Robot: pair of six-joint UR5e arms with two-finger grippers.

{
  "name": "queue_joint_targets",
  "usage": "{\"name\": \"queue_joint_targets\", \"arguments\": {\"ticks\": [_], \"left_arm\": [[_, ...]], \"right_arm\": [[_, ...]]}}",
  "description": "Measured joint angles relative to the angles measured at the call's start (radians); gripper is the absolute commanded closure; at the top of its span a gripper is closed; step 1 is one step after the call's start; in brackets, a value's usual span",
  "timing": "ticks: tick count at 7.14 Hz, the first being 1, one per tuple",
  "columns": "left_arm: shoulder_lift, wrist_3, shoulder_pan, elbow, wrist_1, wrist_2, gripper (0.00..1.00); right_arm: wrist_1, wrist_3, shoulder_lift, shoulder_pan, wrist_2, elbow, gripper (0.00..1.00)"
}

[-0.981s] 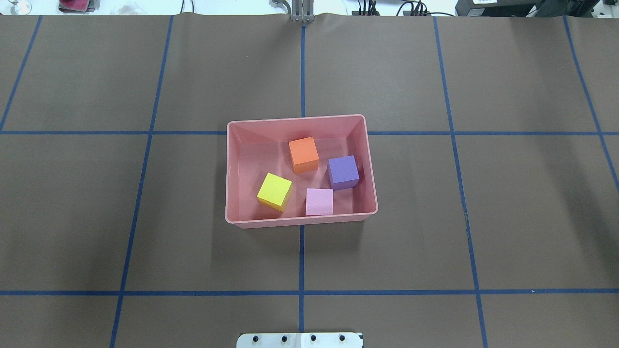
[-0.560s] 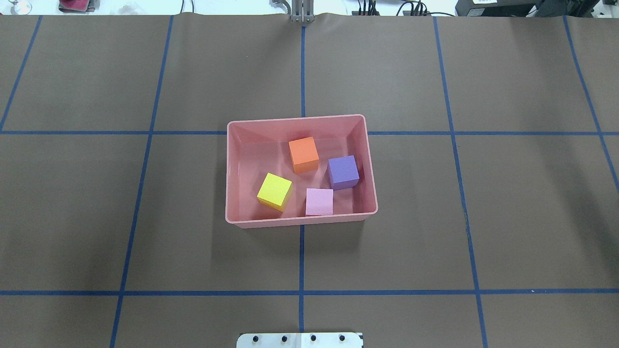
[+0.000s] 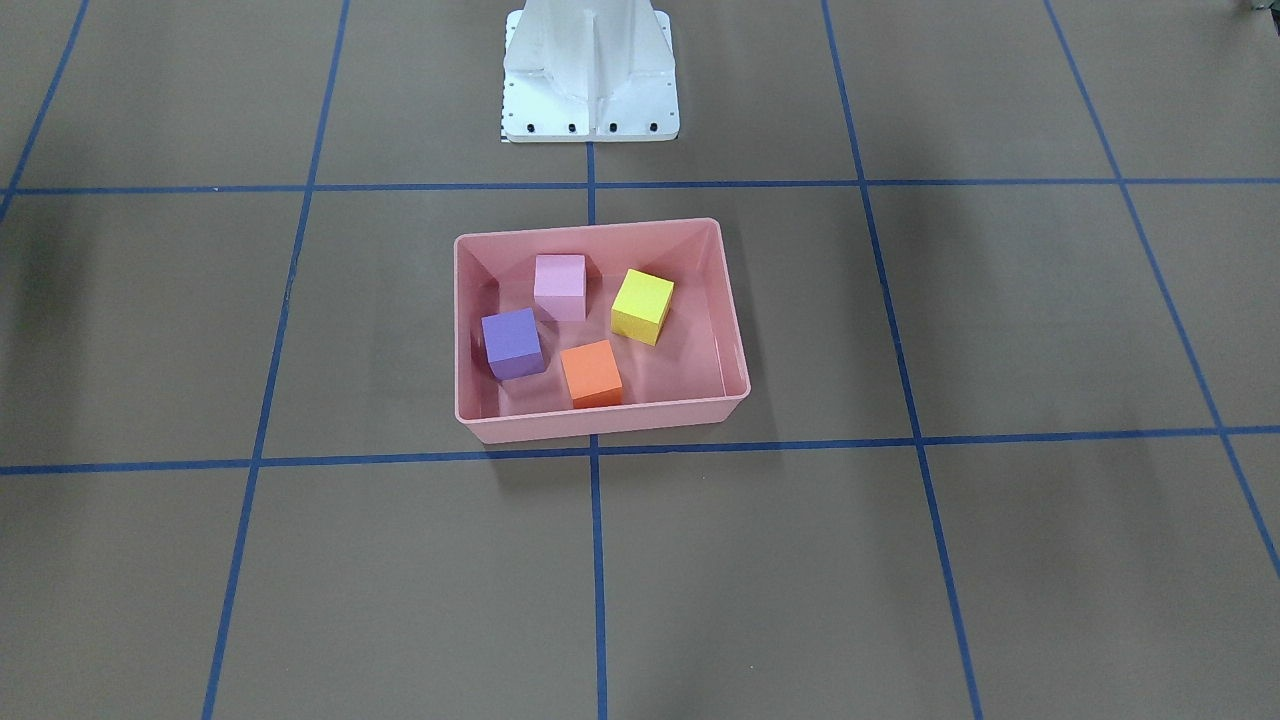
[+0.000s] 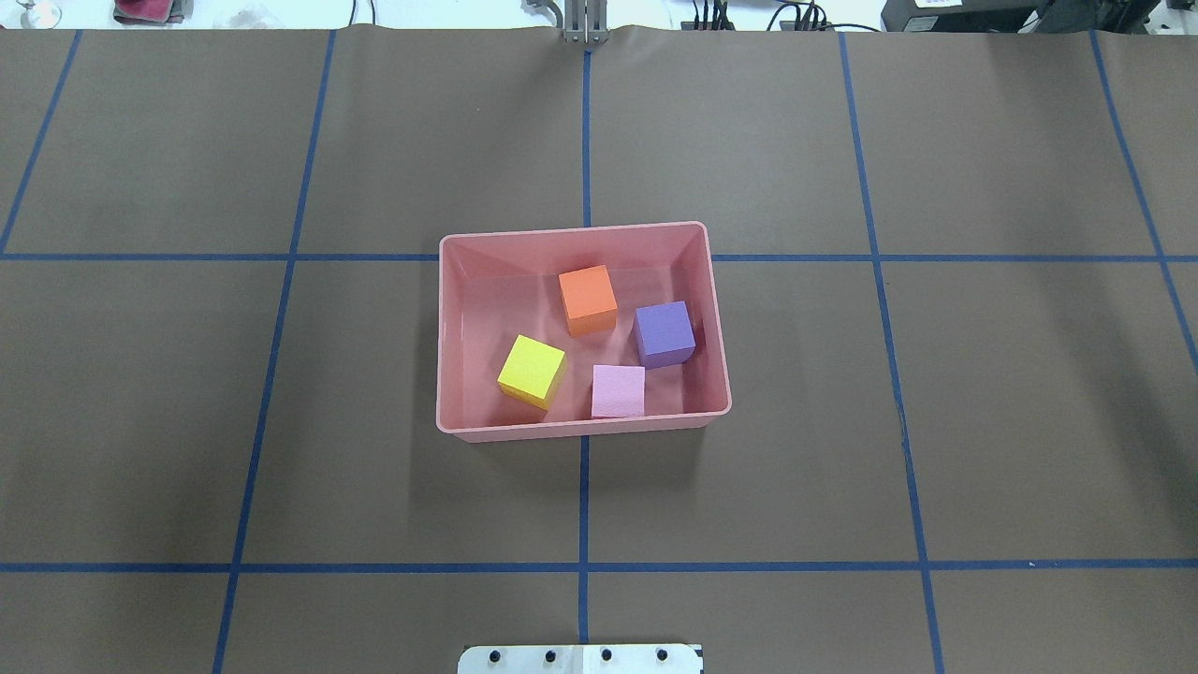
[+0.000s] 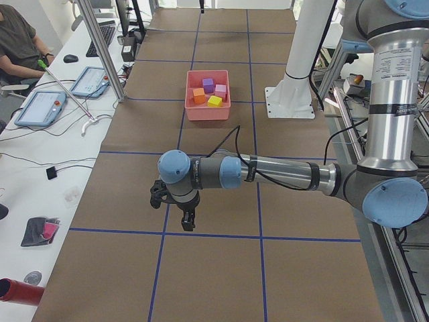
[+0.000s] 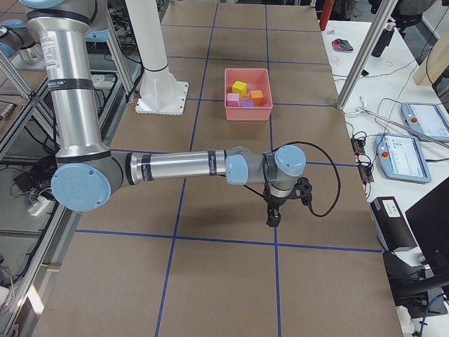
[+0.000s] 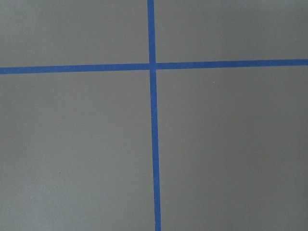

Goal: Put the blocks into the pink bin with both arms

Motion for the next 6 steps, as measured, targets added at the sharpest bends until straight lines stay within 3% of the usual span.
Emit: {"name": "queue_joint_targets", "arguments": {"ticks": [6], "left_arm": [[-0.003, 0.004, 0.002, 0.006, -0.037, 0.0, 0.01]], "right_arm": [[0.01, 0.001, -0.006, 0.001, -0.001, 0.005, 0.01]]}}
